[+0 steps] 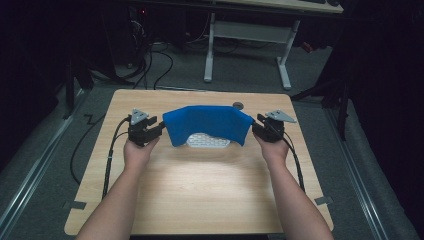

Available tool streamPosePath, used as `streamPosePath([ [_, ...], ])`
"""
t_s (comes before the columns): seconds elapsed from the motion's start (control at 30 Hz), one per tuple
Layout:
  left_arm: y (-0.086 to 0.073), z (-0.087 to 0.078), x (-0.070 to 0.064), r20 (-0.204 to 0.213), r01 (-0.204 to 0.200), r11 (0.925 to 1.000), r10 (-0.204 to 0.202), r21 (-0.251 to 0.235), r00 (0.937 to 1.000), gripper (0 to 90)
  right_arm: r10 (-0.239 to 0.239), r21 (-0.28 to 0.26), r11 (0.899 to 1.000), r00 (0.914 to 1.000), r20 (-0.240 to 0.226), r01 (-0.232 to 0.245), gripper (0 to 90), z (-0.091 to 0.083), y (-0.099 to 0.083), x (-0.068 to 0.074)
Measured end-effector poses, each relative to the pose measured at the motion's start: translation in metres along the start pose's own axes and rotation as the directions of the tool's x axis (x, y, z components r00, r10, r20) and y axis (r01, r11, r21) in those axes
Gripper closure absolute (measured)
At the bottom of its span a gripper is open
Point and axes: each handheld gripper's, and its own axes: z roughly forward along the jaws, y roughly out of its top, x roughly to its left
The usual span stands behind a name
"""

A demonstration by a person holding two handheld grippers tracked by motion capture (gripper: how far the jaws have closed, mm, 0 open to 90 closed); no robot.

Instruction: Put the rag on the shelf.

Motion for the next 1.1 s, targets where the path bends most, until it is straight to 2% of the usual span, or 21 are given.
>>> streamPosePath([
  [0.23, -0.003, -0.013, 0.007, -0.016, 0.004, 1.0000, -0.004, -0.005, 0.9999, 54.0, -0.006, 0.005, 1.000, 0.9999, 0.014, 0.006, 57.5, -0.008, 0.001, -0.002],
  [0.37, -0.007, -0.019, 0.008, -0.018, 0.005, 1.0000, -0.005, 0.000, 0.9998, 54.0, -0.012, -0.010, 1.000, 0.9997, 0.022, 0.012, 57.5, -0.016, -0.002, -0.003],
  [0.53, -0.013, -0.026, 0.006, -0.019, -0.002, 1.0000, 0.002, 0.006, 0.9998, 54.0, -0.014, 0.007, 1.000, 0.9995, 0.030, 0.014, 56.3, -0.027, -0.007, -0.005],
  [0.63, -0.020, -0.032, 0.002, -0.014, 0.007, 0.9998, -0.006, 0.019, 0.9999, 54.0, -0.039, -0.001, 0.999, 0.9986, 0.035, 0.039, 55.7, -0.035, -0.008, -0.003],
  [0.8, -0.029, -0.040, -0.003, -0.014, -0.001, 0.9992, 0.002, 0.041, 0.9999, 53.6, -0.029, -0.017, 0.999, 0.9993, 0.022, 0.030, 55.5, -0.050, -0.015, 0.000],
  [0.83, -0.035, -0.047, -0.006, -0.013, 0.002, 0.9990, -0.002, 0.044, 0.9999, 53.5, -0.045, 0.004, 0.999, 0.9985, 0.032, 0.044, 54.0, -0.056, -0.019, 0.003],
  [0.9, -0.041, -0.055, -0.010, -0.006, 0.007, 0.9991, -0.007, 0.042, 1.0000, 53.1, -0.071, 0.001, 0.997, 0.9968, 0.036, 0.071, 53.4, -0.064, -0.024, 0.007],
  [0.97, -0.049, -0.065, -0.016, 0.005, -0.002, 0.9990, 0.002, 0.045, 1.0000, 52.7, -0.076, -0.006, 0.997, 0.9966, 0.033, 0.076, 51.7, -0.072, -0.029, 0.010],
  [1.03, -0.057, -0.073, -0.022, 0.019, -0.019, 0.9985, 0.018, 0.051, 0.9997, 51.9, -0.092, 0.022, 0.996, 0.9954, 0.025, 0.092, 47.9, -0.079, -0.036, 0.015],
  [1.1, -0.067, -0.083, -0.030, 0.030, -0.034, 0.9975, 0.032, 0.062, 0.9990, 51.5, -0.113, 0.008, 0.994, 0.9934, 0.019, 0.113, 47.0, -0.086, -0.046, 0.021],
])
